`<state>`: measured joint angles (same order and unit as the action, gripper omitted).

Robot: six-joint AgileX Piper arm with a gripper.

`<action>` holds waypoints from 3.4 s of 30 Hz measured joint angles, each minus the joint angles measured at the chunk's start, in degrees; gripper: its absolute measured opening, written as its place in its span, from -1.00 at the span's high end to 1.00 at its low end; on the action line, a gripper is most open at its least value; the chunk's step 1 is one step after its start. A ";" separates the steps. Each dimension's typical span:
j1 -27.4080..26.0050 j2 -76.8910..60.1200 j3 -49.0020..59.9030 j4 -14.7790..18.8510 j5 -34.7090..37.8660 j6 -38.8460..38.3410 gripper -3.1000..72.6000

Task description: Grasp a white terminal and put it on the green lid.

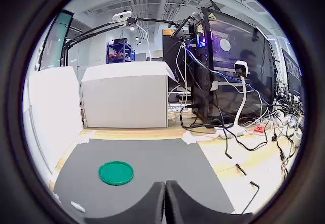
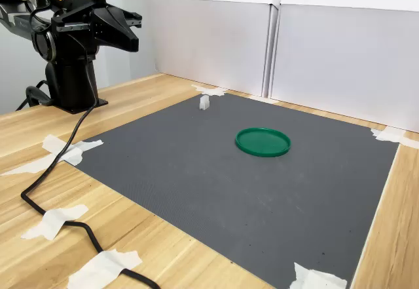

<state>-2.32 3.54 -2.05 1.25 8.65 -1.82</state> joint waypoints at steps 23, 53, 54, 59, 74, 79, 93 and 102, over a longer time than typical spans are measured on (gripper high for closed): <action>0.00 0.00 0.00 0.00 -0.16 0.00 0.96; -4.11 39.34 -34.44 6.62 41.94 -11.89 0.96; -4.94 40.07 -34.96 7.97 43.24 -12.98 0.94; -8.49 44.75 -37.06 12.51 50.21 -16.71 0.69; -8.54 54.31 -40.69 10.29 52.07 -12.77 -0.96; -8.00 57.23 -43.51 9.92 52.35 -10.50 -0.98; 17.01 64.00 -47.03 4.60 50.46 1.35 -0.98; 32.02 70.82 -47.03 3.90 46.24 6.92 -0.98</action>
<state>29.70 74.37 -49.07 5.15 54.88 5.10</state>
